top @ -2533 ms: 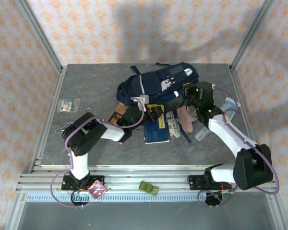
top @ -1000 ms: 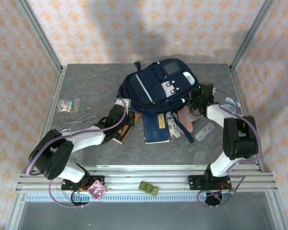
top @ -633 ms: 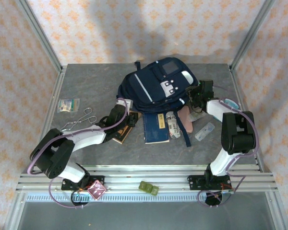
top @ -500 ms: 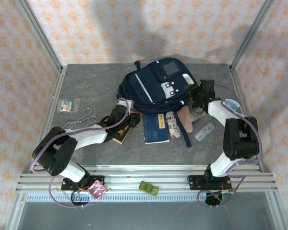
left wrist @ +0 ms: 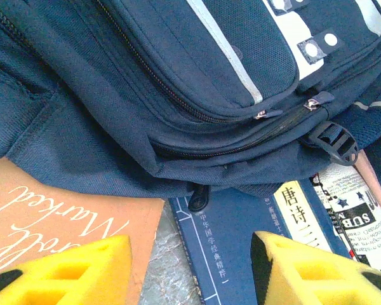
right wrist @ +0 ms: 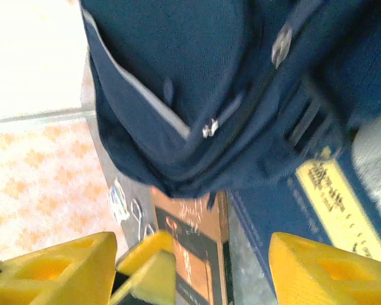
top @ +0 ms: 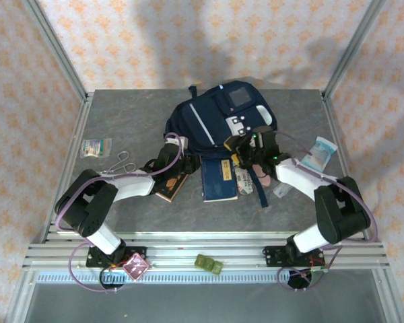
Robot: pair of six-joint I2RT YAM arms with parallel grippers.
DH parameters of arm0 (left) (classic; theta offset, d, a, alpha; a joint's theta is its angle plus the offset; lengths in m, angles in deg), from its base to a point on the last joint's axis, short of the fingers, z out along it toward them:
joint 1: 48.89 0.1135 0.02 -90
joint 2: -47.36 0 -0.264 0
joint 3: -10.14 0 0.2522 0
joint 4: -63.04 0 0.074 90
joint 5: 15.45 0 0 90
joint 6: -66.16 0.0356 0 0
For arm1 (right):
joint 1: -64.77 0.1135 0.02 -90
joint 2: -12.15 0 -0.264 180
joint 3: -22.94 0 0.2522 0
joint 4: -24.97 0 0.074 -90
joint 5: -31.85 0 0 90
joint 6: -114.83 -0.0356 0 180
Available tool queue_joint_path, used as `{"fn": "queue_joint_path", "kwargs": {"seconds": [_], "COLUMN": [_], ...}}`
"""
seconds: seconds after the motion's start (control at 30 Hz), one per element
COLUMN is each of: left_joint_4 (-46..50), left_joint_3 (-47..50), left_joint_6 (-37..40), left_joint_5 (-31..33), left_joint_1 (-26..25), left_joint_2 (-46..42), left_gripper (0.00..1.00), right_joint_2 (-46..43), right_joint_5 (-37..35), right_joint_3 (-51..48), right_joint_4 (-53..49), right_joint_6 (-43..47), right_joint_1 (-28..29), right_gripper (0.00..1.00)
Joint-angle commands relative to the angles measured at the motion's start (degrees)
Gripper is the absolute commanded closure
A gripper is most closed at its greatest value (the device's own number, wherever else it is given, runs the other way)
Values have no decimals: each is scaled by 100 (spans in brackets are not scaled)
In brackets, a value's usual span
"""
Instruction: Pack the student bag
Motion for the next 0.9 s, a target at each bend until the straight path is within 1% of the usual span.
{"fn": "queue_joint_path", "kwargs": {"seconds": [0.0,0.13,0.2,0.3,0.4,0.53,0.67,0.77,0.87], "left_joint_4": [-134,-120,-116,-125,-192,-247,-316,-360,-384], "left_joint_3": [54,183,240,314,419,535,590,617,617], "left_joint_6": [-147,-157,-148,-165,-222,-270,-297,-339,-350], "left_joint_5": [100,194,228,233,210,209,147,120,87], "left_joint_1": [39,43,48,48,45,47,48,48,48], "left_joint_2": [-185,-345,-406,-464,-525,-585,-603,-610,-611], "left_gripper": [47,47,47,47,47,47,47,47,47], "right_joint_2": [420,863,1014,1164,1320,1583,1752,1869,1991], "right_joint_5": [60,-22,-197,-495,-677,-974,-1227,-1425,-1532], "right_joint_3": [-102,-65,1,59,139,335,440,685,832], "right_joint_4": [583,822,819,922,1139,855,844,521,313], "right_joint_6": [-594,-979,-1081,-1292,-1592,-1796,-1919,-1867,-1870], "right_joint_1": [162,265,274,274,274,277,275,274,274], "right_gripper": [37,37,37,40,46,47,47,51,61]}}
